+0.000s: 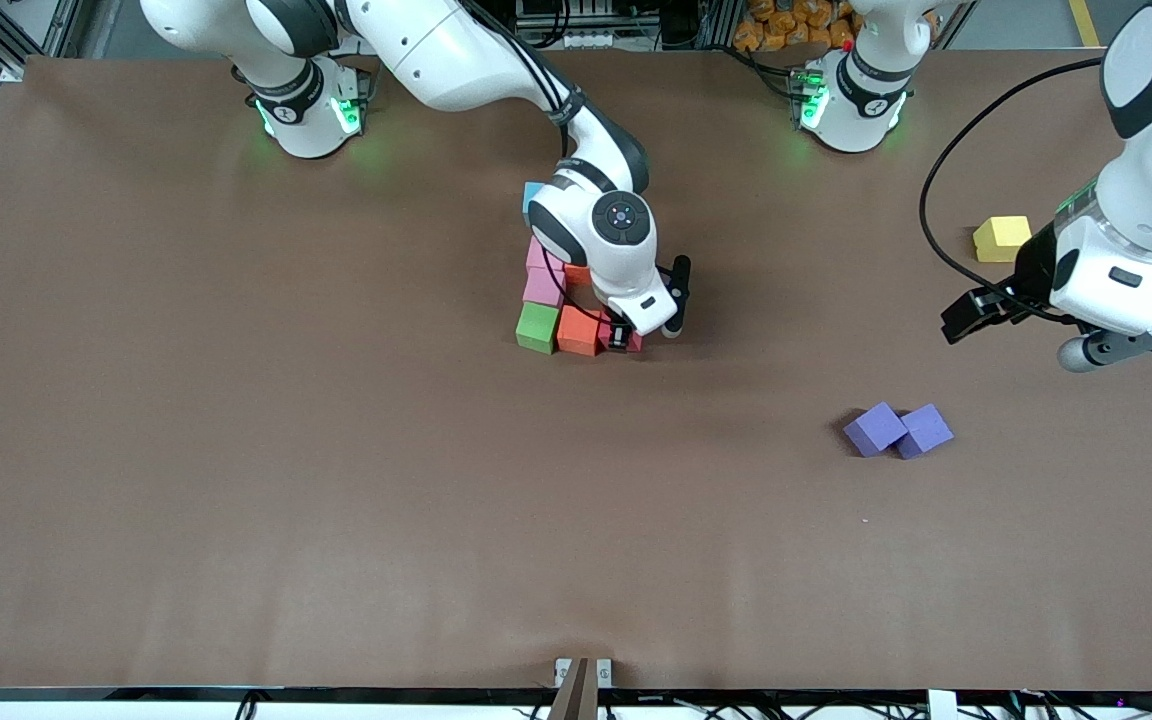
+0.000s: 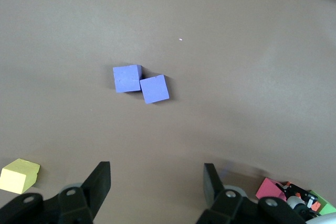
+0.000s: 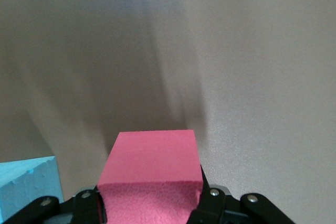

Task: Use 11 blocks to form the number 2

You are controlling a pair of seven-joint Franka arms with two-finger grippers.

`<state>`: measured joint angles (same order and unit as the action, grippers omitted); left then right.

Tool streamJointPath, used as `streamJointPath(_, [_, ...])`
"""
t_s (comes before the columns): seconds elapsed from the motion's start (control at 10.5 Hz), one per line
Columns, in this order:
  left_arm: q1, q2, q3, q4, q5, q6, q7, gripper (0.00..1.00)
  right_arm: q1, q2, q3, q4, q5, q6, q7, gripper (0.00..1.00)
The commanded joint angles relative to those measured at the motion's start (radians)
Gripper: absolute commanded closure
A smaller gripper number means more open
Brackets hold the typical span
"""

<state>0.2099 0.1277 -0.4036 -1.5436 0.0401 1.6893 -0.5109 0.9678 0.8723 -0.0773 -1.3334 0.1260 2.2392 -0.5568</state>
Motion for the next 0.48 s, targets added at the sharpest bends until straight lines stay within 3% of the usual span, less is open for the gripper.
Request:
streamJointPath(0.0, [0.032, -0.030, -0.011, -0.006, -0.037, -0.014, 0.022, 0.21, -0.017, 0.030, 0.001, 0.043, -0.023, -0.048, -0.041, 1.00])
streamJointPath(0.38, [0.049, -0.031, -0.011, -0.006, -0.063, -0.014, 0.023, 0.21, -0.021, 0.028, 0.001, 0.042, -0.057, -0.090, -0.046, 1.00])
